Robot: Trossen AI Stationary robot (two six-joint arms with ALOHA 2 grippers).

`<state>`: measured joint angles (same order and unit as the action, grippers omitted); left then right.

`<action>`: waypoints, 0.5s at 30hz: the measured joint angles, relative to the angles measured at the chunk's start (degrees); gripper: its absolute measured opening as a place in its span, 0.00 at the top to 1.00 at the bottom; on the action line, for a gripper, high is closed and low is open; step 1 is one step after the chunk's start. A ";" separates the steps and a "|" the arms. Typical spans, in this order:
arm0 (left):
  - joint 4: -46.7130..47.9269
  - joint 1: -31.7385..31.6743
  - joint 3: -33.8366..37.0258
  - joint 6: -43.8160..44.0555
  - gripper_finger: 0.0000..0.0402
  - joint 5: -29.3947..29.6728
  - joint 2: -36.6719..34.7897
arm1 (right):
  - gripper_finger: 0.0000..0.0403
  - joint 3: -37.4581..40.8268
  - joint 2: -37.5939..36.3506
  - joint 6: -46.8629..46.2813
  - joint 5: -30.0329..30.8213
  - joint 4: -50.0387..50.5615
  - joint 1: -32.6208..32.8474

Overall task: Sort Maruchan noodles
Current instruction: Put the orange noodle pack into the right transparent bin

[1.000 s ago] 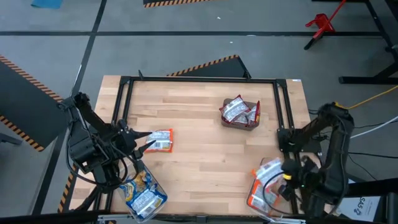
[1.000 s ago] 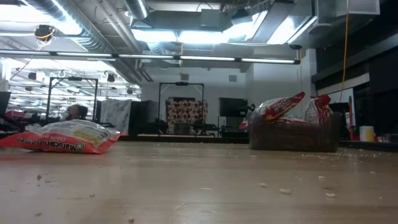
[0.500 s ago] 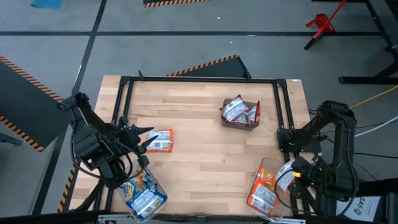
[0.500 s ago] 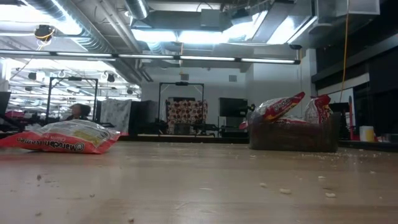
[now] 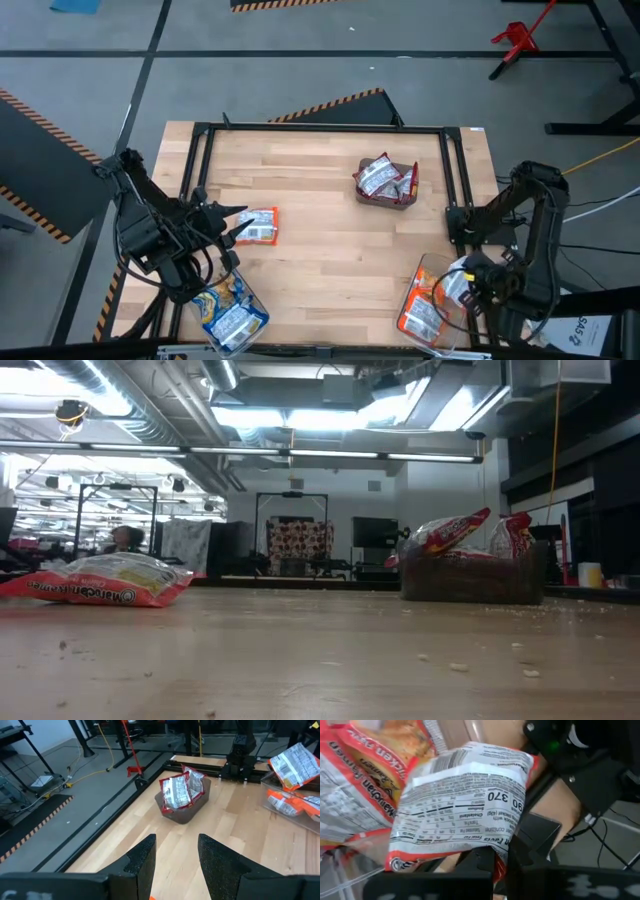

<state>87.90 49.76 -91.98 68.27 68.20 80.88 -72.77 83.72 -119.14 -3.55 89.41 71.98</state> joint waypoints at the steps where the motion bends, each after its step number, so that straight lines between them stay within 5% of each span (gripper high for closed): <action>1: 0.00 0.00 0.00 0.00 0.65 -0.03 0.00 | 1.00 0.00 0.00 1.49 0.16 -0.20 -0.77; 15: -0.02 0.02 0.00 0.02 0.65 -1.59 0.00 | 0.88 0.00 0.00 22.90 6.04 -13.82 -11.34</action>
<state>87.88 49.78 -91.98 68.29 66.61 80.88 -72.77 83.72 -96.24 2.49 75.59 60.64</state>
